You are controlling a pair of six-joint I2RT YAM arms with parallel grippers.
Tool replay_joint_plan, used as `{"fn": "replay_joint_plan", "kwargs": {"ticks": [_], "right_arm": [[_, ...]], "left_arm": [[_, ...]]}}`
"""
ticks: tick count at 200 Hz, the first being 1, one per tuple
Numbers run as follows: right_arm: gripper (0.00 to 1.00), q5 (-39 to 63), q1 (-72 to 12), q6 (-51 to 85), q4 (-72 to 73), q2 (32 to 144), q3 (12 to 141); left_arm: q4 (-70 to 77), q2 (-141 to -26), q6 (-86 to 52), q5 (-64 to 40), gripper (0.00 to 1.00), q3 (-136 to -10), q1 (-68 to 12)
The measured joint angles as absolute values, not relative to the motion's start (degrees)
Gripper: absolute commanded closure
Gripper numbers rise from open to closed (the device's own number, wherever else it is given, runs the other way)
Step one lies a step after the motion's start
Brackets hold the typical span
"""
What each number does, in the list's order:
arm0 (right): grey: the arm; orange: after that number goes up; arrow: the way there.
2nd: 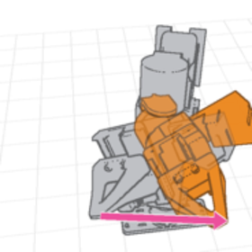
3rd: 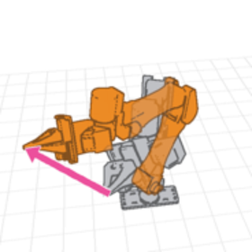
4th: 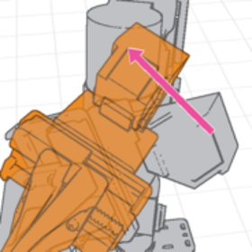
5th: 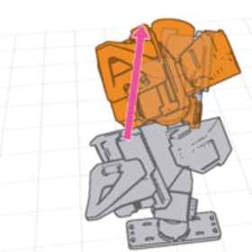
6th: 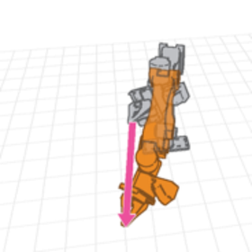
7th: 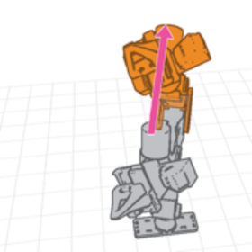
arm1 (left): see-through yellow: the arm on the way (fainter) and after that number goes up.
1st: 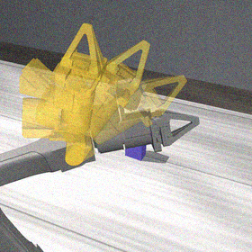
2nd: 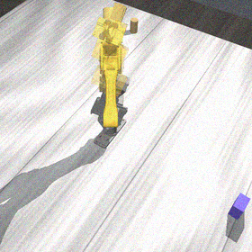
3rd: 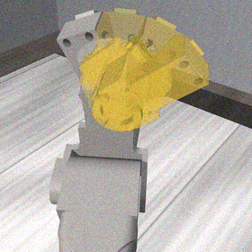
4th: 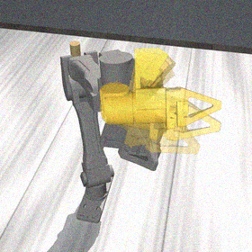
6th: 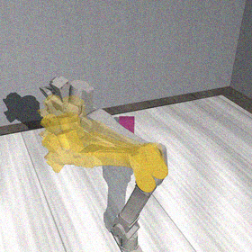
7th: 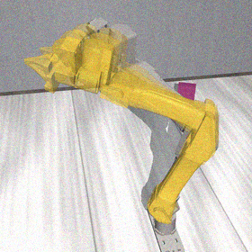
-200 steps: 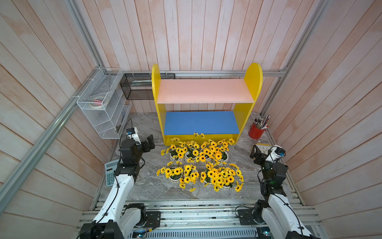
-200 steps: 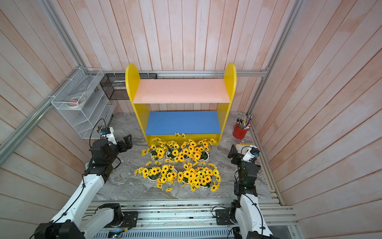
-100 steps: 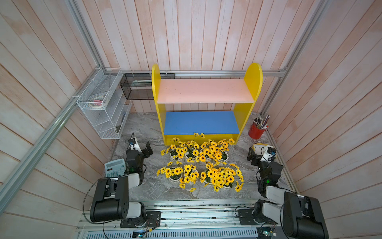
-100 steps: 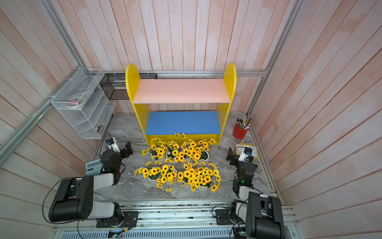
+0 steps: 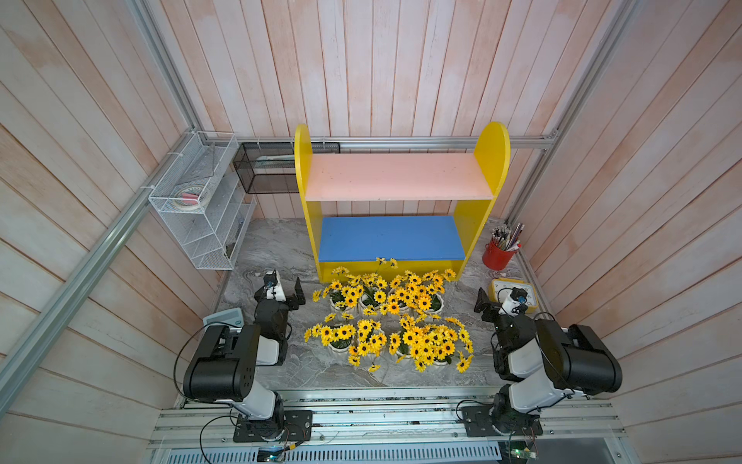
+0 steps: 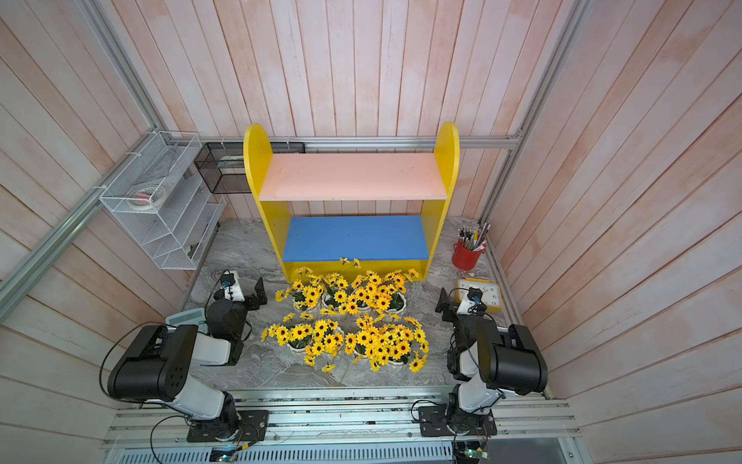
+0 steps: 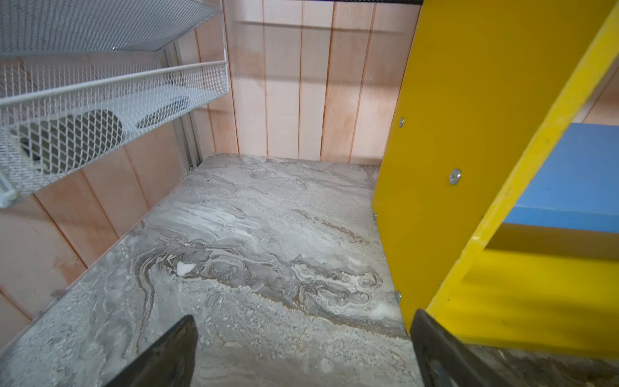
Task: Take the sunflower pots off the shelves
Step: Reset both arms
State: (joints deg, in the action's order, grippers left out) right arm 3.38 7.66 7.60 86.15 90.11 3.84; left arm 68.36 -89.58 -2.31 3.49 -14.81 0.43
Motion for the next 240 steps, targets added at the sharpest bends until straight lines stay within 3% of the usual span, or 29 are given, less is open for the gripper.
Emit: {"fn": "replay_joint_plan", "kwargs": {"ticks": [74,240], "right_arm": [[0.02,-6.61,2.07,4.38,79.26,89.06,11.09],[0.02,-7.42,1.63,2.90,77.52,89.06,11.20]], "left_arm": [[68.16,-89.58,-1.65,3.22,0.00,-15.00,0.43],[68.16,-89.58,-1.48,3.22,0.00,-15.00,0.43]]}}
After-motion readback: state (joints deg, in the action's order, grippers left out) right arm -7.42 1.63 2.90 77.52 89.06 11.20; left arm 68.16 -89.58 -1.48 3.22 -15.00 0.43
